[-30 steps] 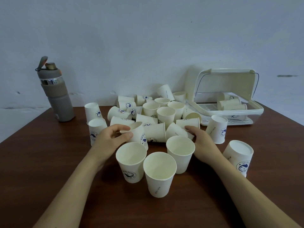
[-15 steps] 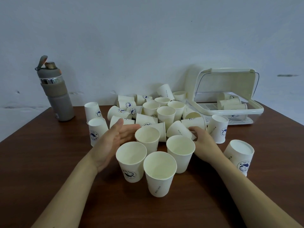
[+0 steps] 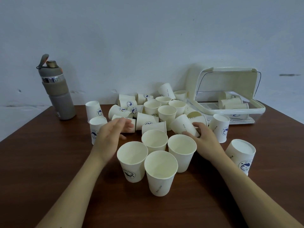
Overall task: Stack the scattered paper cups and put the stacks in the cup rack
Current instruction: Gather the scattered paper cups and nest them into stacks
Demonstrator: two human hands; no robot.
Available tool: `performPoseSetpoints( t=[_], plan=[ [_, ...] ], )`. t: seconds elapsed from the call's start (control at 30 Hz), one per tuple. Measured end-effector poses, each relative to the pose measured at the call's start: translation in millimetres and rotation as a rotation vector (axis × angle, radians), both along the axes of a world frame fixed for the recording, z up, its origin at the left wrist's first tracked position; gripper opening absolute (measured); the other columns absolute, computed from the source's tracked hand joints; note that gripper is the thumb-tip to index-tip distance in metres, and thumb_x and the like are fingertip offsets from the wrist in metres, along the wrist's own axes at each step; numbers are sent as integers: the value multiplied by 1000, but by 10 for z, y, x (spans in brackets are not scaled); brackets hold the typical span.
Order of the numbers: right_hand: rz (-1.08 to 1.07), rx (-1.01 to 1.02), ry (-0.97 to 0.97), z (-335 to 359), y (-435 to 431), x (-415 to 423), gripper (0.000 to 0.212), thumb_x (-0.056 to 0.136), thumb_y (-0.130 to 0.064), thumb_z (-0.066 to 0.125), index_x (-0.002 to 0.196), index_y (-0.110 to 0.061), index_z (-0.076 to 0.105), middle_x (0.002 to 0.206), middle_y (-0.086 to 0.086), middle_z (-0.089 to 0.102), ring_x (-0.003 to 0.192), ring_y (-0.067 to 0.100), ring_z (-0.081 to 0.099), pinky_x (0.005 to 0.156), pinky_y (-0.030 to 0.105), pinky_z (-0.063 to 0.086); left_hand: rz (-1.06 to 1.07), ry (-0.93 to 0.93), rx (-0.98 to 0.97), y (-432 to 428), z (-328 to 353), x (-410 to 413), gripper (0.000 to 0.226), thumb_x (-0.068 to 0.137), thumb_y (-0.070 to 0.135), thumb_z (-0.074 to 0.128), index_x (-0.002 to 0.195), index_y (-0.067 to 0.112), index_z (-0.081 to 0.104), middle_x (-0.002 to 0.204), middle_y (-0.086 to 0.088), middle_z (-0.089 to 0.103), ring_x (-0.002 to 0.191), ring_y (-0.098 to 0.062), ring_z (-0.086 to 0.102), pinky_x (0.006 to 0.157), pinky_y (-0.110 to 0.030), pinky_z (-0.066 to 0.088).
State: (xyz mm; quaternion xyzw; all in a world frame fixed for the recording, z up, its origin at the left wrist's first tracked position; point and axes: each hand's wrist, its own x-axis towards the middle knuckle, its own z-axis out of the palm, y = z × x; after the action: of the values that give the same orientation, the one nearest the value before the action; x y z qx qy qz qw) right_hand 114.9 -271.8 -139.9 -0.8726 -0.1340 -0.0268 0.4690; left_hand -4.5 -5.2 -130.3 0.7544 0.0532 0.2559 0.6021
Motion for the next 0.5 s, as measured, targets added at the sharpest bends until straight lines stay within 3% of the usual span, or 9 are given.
performPoseSetpoints(
  t=[0.07, 0.17, 0.27, 0.37, 0.5],
  plan=[
    [-13, 26, 4, 3, -5, 0, 66, 86, -40, 72, 143, -16, 48, 129, 2, 63, 107, 16, 61, 91, 33, 49, 355, -148, 367, 55, -36, 2, 30, 90, 40, 56, 102, 15, 69, 97, 8, 70, 87, -11, 62, 77, -30, 45],
    [-12, 51, 2, 12, -2, -13, 67, 85, -39, 73, 143, -17, 48, 129, 2, 64, 109, 19, 64, 96, 40, 52, 691, -158, 616, 186, -104, 22, 31, 86, 15, 68, 116, 7, 64, 116, -13, 59, 108, -32, 53, 91, -43, 43],
    [-10, 56, 0, 30, 3, -28, 72, 84, -38, 76, 146, -19, 45, 134, 3, 61, 116, 19, 61, 99, 37, 50, 759, 34, 597, 303, -182, 70, 55, 82, 17, 74, 133, 10, 56, 140, -21, 44, 128, -43, 42, 104, -51, 39],
    [-14, 74, -11, 46, 10, -39, 75, 83, -36, 78, 147, -21, 43, 135, 2, 60, 118, 18, 59, 99, 34, 47, 675, 165, 524, 363, -244, 92, 60, 84, 21, 74, 140, 17, 53, 153, -22, 29, 141, -40, 30, 114, -48, 31],
    [-16, 139, -41, 60, 3, -68, 75, 83, -30, 78, 147, -23, 40, 124, -1, 58, 111, 17, 59, 95, 32, 48, 584, 186, 433, 390, -266, 99, 51, 85, 18, 75, 132, 16, 56, 148, -17, 36, 132, -36, 45, 110, -44, 40]
  ],
)
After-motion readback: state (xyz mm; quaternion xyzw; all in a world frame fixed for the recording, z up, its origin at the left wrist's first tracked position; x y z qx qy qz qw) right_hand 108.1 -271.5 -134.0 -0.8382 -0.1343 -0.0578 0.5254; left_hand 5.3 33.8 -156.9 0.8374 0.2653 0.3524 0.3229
